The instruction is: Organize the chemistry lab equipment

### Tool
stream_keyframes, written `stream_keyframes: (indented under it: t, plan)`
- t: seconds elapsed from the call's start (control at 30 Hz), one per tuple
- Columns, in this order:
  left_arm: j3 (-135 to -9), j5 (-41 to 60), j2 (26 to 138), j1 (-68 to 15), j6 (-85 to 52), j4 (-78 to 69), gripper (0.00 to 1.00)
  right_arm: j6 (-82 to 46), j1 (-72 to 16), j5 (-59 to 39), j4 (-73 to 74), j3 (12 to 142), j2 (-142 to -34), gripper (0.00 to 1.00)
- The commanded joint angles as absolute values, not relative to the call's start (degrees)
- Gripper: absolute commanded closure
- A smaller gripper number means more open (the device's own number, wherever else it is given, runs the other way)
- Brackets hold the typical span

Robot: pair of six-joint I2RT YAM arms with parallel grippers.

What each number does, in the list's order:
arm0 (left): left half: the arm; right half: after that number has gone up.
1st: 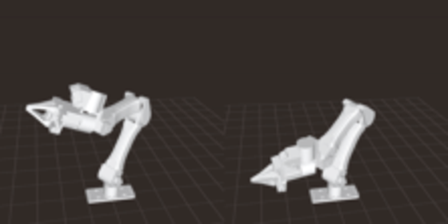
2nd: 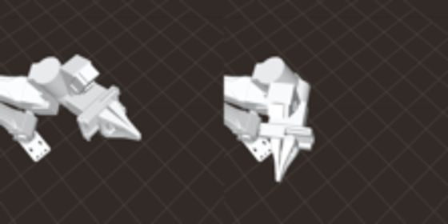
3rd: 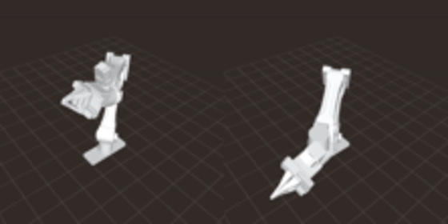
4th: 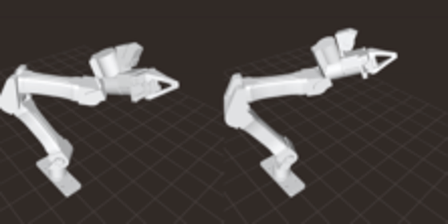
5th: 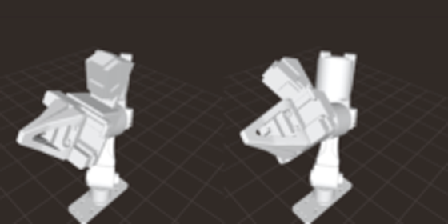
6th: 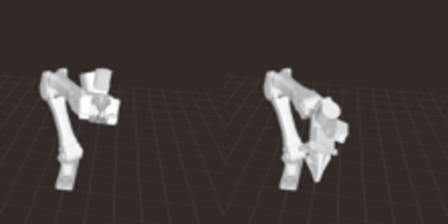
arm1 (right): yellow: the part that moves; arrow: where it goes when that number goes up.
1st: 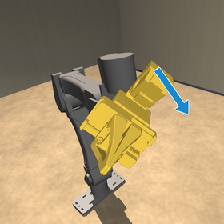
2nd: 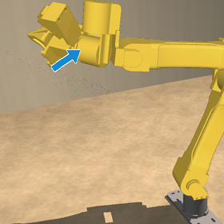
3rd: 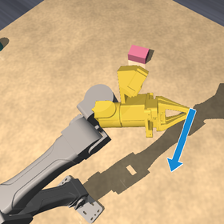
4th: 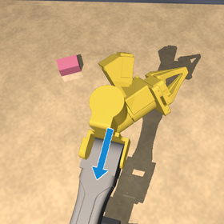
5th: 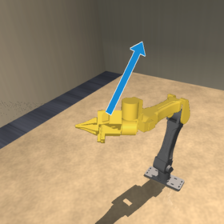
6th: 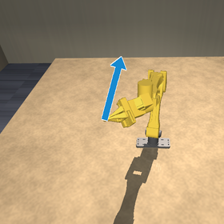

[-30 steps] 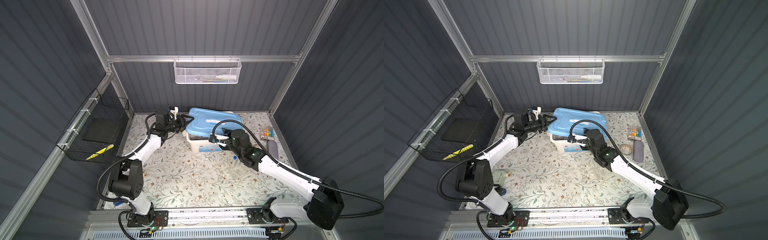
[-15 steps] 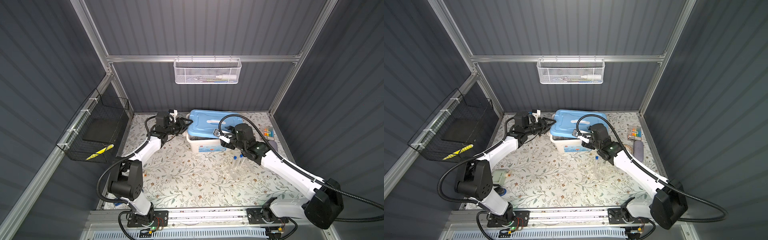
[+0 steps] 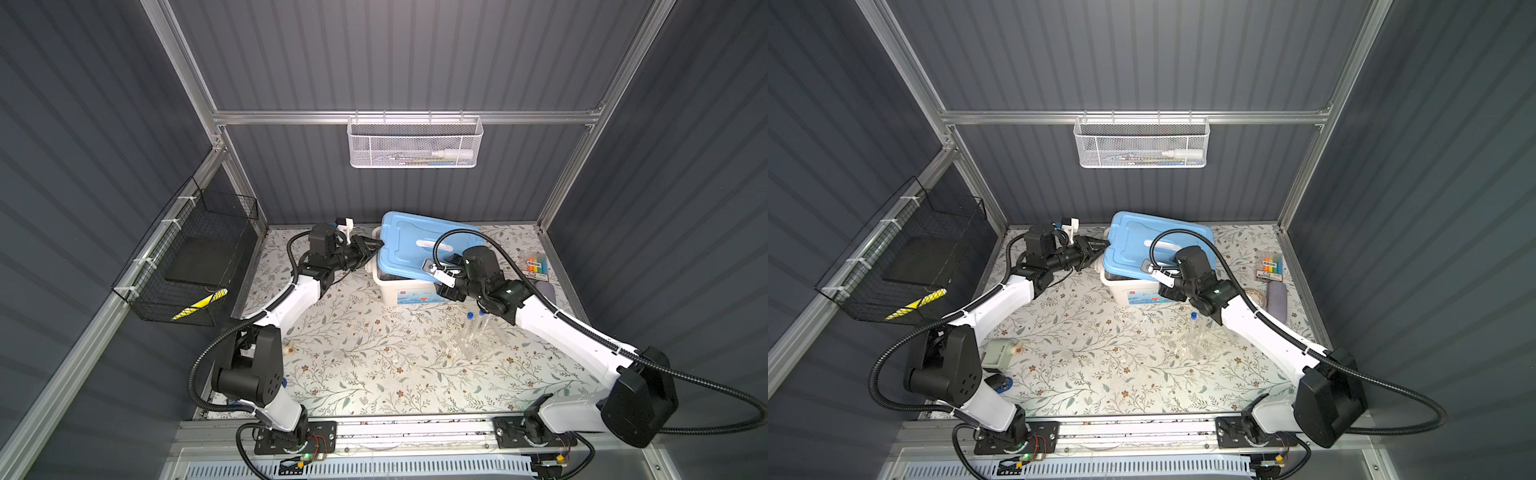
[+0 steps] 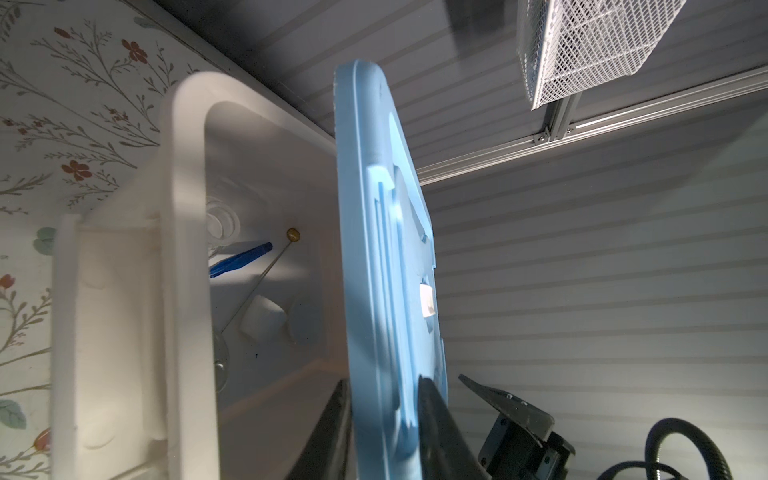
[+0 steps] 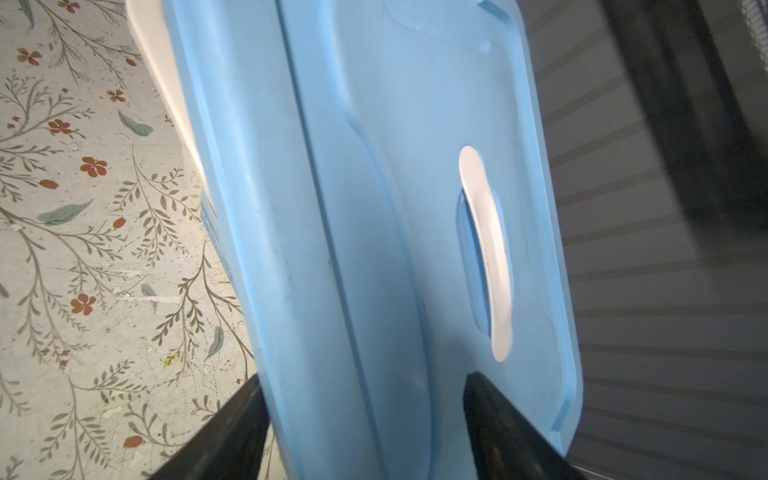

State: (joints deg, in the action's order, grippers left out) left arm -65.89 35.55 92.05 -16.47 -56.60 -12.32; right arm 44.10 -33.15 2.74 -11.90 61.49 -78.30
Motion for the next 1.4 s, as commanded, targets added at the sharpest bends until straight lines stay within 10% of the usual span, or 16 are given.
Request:
stream_keyframes:
  t: [0.0, 0.57, 1.37]
  plan:
    - [-64.91, 35.60, 89.83, -16.79, -55.79, -13.70, 0.73, 42.62, -32.96, 1.36, -12.39, 63.32, -79.01, 0.25]
    - [-65.03, 33.60, 87.99, -16.79, -52.00, -8.04, 0.75, 40.69, -33.02, -3.78, -16.44, 66.43, -82.66, 0.27]
    - [-74.88, 25.50, 90.62, -17.14, -37.36, 9.05, 0.28, 0.00, -12.04, -14.14, -15.19, 72.13, -76.38, 0.01]
